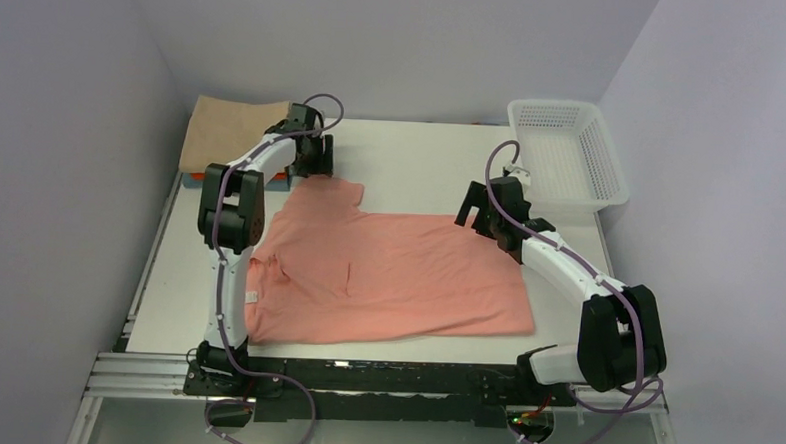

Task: Fold and stack the t-shirts
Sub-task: Grab the side of the flattened tshirt furthest away from the robot with both arms, then fold the other side of the tshirt into a rectangle

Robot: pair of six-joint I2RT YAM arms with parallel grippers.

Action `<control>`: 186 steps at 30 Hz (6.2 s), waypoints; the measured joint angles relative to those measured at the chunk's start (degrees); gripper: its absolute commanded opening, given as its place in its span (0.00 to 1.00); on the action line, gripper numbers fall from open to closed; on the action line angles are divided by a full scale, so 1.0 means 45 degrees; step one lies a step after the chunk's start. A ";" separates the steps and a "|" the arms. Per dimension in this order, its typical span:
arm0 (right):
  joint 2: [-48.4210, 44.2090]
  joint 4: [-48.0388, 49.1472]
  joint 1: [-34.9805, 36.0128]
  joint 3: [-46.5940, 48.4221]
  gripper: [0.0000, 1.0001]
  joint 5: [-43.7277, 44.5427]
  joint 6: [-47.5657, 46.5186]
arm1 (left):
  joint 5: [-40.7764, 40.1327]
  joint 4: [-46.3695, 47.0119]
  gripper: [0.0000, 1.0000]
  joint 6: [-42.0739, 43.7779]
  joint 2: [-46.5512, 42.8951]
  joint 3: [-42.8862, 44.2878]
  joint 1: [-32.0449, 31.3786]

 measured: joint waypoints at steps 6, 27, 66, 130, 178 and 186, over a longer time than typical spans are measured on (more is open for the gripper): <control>-0.0005 -0.0049 0.0000 0.0000 1.00 0.0223 0.0005 | -0.0588 -0.0355 0.25 -0.0053 -0.0097 -0.0160 -0.0447; 0.8854 -0.4061 -0.0024 0.8582 0.96 0.5017 0.1030 | -0.0855 -0.0316 0.00 -0.0296 -0.1049 -0.1384 -0.0529; 0.6960 -0.2497 0.0024 0.5683 0.00 0.5892 0.0209 | 0.1234 0.2652 0.00 -0.0389 -0.6285 -0.6907 -0.0544; -0.0223 -0.5124 0.1039 -0.0695 0.51 0.5498 0.0627 | 0.0083 -0.3478 0.80 -0.7164 -2.1721 -1.8272 -0.2492; -0.3842 -0.2594 0.0971 -0.1894 1.00 0.0699 -0.0413 | 0.3410 0.0500 1.00 -0.4716 -1.4678 -1.5567 -0.8160; -0.3682 -0.2385 0.0918 -0.1933 1.00 0.0345 -0.0612 | 0.3871 0.0019 0.99 -0.4692 -1.6500 -1.5844 -0.8942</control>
